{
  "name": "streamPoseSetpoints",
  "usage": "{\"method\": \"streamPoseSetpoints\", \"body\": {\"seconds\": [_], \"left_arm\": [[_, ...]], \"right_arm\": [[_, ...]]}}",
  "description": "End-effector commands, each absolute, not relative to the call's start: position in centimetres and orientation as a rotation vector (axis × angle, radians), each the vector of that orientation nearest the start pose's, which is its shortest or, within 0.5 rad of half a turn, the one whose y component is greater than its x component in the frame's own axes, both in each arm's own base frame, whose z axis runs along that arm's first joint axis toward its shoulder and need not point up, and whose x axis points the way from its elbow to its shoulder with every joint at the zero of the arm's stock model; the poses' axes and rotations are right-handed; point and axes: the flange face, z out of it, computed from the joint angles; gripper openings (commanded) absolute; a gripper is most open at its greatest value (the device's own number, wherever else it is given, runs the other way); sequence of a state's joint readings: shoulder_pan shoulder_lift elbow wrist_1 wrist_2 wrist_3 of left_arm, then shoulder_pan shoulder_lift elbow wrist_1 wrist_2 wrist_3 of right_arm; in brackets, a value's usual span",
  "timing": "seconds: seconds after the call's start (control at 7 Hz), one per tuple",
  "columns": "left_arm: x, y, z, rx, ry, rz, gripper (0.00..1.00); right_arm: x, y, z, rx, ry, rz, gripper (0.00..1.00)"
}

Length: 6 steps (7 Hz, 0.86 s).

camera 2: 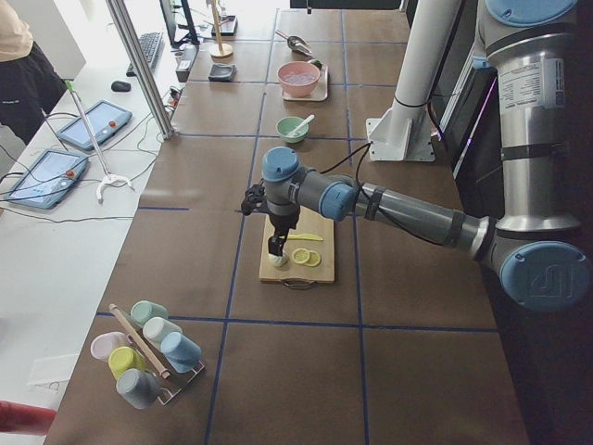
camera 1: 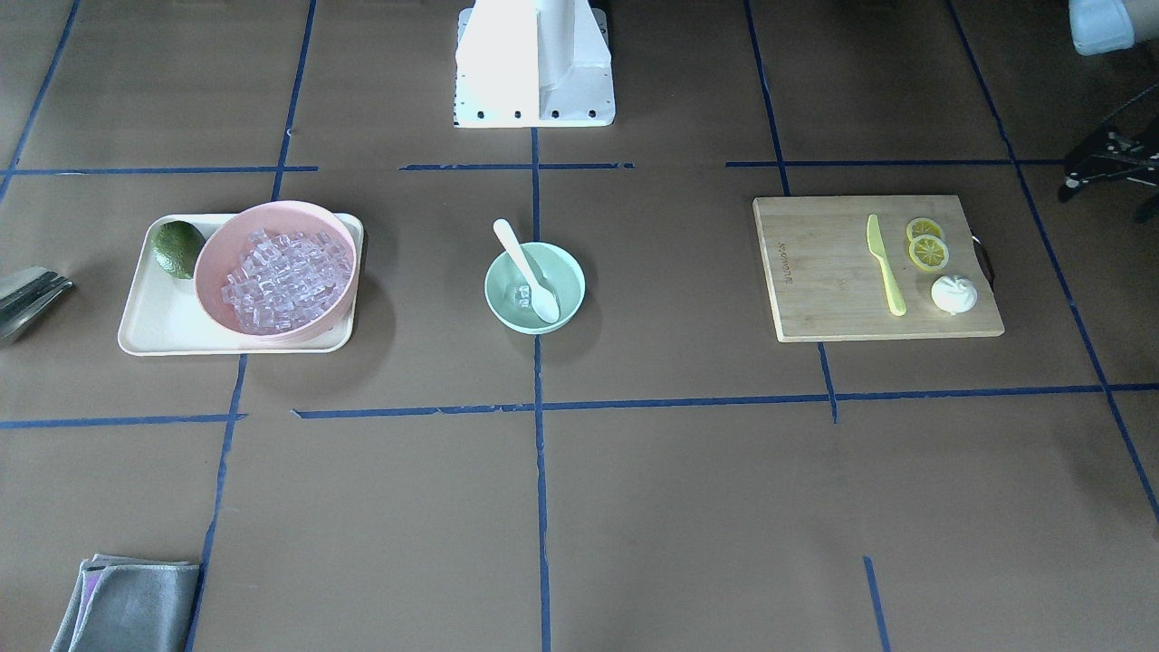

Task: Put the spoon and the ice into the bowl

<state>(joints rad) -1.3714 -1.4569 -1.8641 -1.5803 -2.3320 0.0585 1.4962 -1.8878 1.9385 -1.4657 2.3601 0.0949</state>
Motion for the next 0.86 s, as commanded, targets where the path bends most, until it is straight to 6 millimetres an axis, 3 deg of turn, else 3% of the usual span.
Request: {"method": "streamPoseSetpoints", "body": {"seconds": [0.0, 0.14, 0.29, 0.43, 0.71], "left_arm": [[-1.4, -46.2, 62.3, 0.062, 0.771, 0.250, 0.99], [-2.4, -45.7, 64.8, 0.007, 0.847, 0.187, 0.99], [-5.5, -45.1, 65.0, -0.003, 0.922, 0.082, 1.00], [-6.1, -45.1, 63.8, 0.000, 0.907, 0.068, 1.00], [-6.2, -45.5, 63.4, -0.018, 0.848, 0.017, 1.00]], "right_arm": [[5.4, -36.3, 61.5, 0.056, -0.787, -0.080, 0.99], [5.5, -36.3, 61.9, 0.051, -0.776, -0.079, 0.99], [5.5, -36.4, 61.7, 0.054, -0.765, -0.081, 0.99], [5.5, -36.4, 62.0, 0.050, -0.764, -0.079, 0.99], [5.5, -36.5, 63.6, 0.025, -0.773, -0.069, 0.99]]}}
